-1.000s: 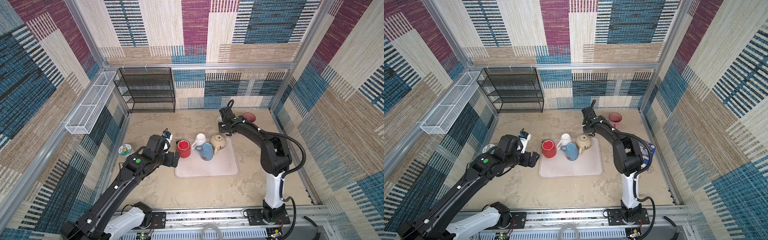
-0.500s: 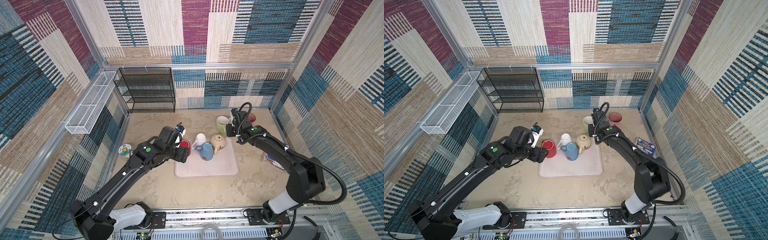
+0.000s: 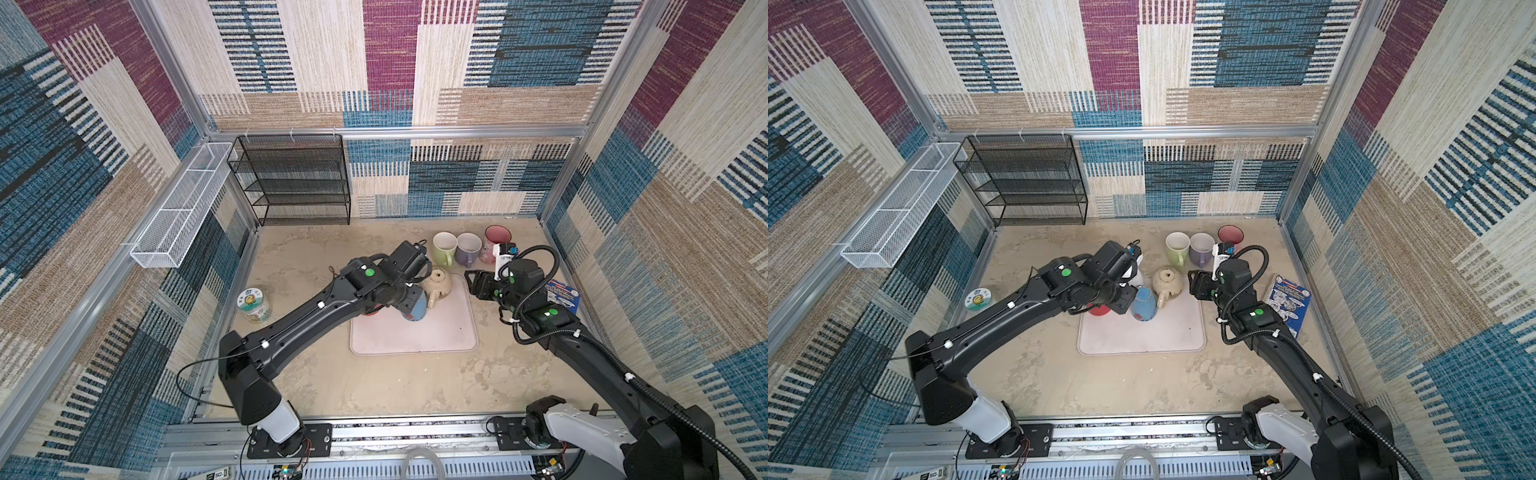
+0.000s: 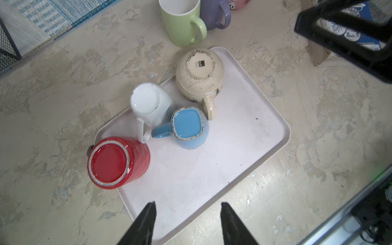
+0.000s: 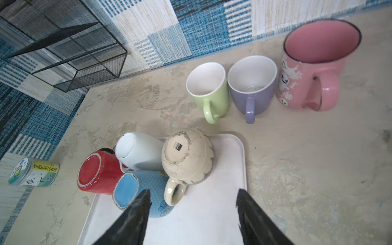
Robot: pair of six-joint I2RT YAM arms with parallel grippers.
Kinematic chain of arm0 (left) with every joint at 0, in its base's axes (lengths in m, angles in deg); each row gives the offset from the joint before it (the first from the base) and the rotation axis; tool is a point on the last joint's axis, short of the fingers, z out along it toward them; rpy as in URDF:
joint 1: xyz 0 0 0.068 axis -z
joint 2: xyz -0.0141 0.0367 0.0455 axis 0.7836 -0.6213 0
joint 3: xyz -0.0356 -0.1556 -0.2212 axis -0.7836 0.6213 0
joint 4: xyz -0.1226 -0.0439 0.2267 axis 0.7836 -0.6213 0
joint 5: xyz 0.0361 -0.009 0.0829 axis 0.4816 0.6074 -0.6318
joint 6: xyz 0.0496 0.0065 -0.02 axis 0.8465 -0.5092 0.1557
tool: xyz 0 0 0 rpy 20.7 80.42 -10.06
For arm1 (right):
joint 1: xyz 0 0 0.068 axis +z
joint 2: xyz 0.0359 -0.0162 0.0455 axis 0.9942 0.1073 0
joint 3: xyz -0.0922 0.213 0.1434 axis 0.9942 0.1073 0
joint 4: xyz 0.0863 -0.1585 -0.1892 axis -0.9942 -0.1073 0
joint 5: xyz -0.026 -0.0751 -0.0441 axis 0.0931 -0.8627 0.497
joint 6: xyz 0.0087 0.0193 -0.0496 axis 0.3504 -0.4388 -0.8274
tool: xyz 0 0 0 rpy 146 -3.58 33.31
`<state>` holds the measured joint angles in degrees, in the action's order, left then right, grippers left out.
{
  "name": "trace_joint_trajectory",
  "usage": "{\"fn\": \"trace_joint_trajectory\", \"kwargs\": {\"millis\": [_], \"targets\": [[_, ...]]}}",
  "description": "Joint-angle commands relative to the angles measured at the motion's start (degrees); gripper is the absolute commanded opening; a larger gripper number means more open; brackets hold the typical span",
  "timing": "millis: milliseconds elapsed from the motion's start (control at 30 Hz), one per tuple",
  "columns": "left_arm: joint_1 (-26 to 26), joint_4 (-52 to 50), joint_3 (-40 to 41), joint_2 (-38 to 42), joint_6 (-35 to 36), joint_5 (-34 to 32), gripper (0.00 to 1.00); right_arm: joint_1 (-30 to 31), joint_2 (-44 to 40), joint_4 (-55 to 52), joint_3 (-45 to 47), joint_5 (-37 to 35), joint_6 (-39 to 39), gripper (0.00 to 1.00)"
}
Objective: Turn the mug right side up
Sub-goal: Pick up the mug from the tray.
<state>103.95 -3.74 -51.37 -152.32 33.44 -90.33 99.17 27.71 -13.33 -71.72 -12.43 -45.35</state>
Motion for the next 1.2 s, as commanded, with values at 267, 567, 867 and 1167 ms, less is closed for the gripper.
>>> {"fn": "trace_joint_trajectory", "kwargs": {"millis": [267,567,867,1167], "targets": [[3.27,-4.10,-16.41,-17.53,-3.69,-1.66,0.48,-11.61,-3.90,11.73,13.61,16.03,9.93,0.67],[3.25,-5.07,-24.70,-28.03,-6.44,-0.46,0.38,-11.99,-3.04,16.45,17.80,17.11,12.04,0.67],[2.44,-6.33,-29.16,-34.64,-7.77,-2.22,0.48,-12.08,-3.90,16.45,18.18,16.78,10.39,0.67],[0.51,-6.32,-29.52,-37.89,-8.93,-1.72,0.48,-12.12,-4.09,17.24,18.74,17.12,9.87,0.67]]}}
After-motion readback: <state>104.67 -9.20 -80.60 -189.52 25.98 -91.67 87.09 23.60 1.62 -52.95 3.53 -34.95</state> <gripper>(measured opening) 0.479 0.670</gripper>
